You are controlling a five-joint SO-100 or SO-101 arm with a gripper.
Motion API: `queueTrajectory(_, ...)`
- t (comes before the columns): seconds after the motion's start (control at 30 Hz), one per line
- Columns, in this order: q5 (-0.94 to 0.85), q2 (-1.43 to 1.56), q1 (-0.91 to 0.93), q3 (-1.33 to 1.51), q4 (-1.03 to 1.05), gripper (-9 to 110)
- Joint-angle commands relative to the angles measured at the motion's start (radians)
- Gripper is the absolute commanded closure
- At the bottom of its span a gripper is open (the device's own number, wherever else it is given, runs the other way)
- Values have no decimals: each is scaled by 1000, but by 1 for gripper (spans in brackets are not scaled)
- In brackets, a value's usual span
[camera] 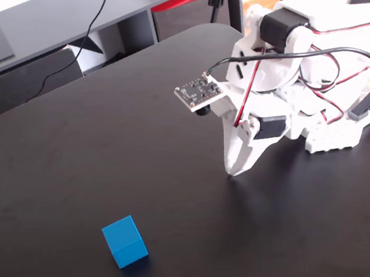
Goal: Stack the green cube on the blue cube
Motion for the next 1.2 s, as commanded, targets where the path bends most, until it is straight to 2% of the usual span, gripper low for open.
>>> queueTrajectory(0.0, -86, -6, 18, 40, 15, 101)
queueTrajectory(0.67, -104, -64, 18, -8, -25, 101)
queueTrajectory(1.17, 35, -578, -104, -664, 78, 101)
